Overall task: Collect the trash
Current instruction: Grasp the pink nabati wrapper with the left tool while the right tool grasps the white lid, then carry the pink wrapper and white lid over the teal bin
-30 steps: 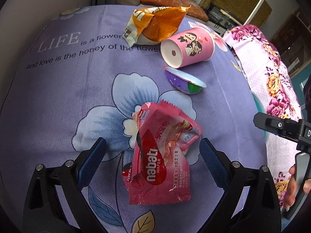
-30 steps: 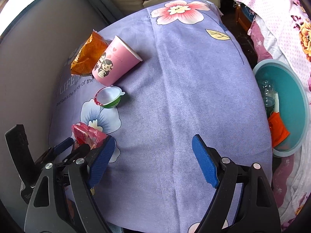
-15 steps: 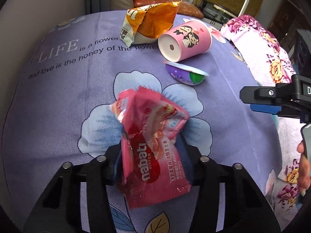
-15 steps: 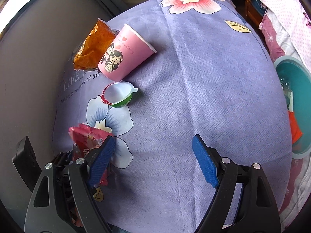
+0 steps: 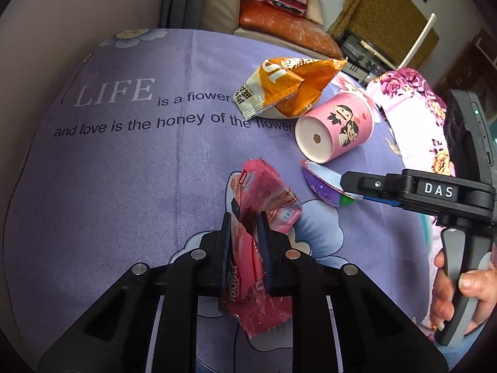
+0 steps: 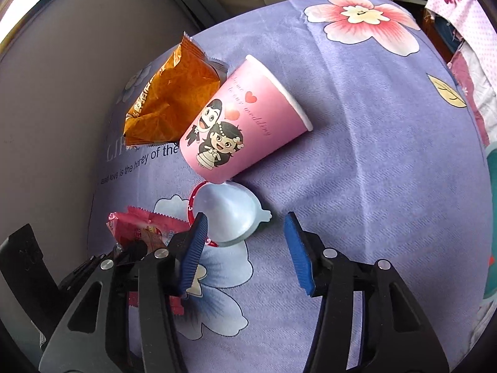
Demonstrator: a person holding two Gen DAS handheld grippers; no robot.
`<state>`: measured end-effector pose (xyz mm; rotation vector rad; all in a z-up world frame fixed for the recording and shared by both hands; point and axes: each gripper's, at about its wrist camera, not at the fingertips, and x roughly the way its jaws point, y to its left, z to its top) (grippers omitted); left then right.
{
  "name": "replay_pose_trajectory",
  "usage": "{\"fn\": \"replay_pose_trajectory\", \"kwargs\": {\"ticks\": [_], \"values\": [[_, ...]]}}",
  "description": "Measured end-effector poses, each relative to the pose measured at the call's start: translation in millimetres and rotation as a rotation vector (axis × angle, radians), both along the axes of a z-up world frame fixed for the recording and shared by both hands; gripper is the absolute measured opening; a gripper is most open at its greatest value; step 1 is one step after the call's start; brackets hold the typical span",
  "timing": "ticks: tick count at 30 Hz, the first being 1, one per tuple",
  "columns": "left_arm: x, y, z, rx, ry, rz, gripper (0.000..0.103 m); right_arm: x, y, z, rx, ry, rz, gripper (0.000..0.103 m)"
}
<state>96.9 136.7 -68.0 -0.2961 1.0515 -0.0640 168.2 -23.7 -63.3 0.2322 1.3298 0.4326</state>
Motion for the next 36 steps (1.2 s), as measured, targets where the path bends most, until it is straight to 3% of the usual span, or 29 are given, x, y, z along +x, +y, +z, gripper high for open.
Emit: {"fn": "replay_pose_trajectory", "kwargs": {"ticks": [3,5,7,12,14,18,36], "values": [[1,0,-9,-0.014,0.029,-0.013,0.018,1,9,-7,0.001,0.007,0.015,0.041],[0,0,-13,-0.022,0.044,-0.014,0.022,0,9,-10,0.003,0.004,0.024,0.017],[-1,-2,-14,-0.022,0.044,-0.016,0.026,-2,7,-9,0.002,-0.011,0.024,0.007],[-5,-8,-12,-0.015,0.025,-0.004,0.025,-17,-9,2,-0.025,-0.081,0.007,0.007],[-9,-14,-8,-0.007,0.008,-0.01,0.015,-24,-23,7,-0.023,-0.097,-0.008,0.007],[-15,-23,4,0.011,-0.025,-0.014,0.01,-37,-49,18,-0.025,-0.134,-0.043,0.007],[-16,-77,54,0.085,-0.094,-0.063,0.009,-71,-137,54,0.044,-0.245,-0.149,0.007]]}}
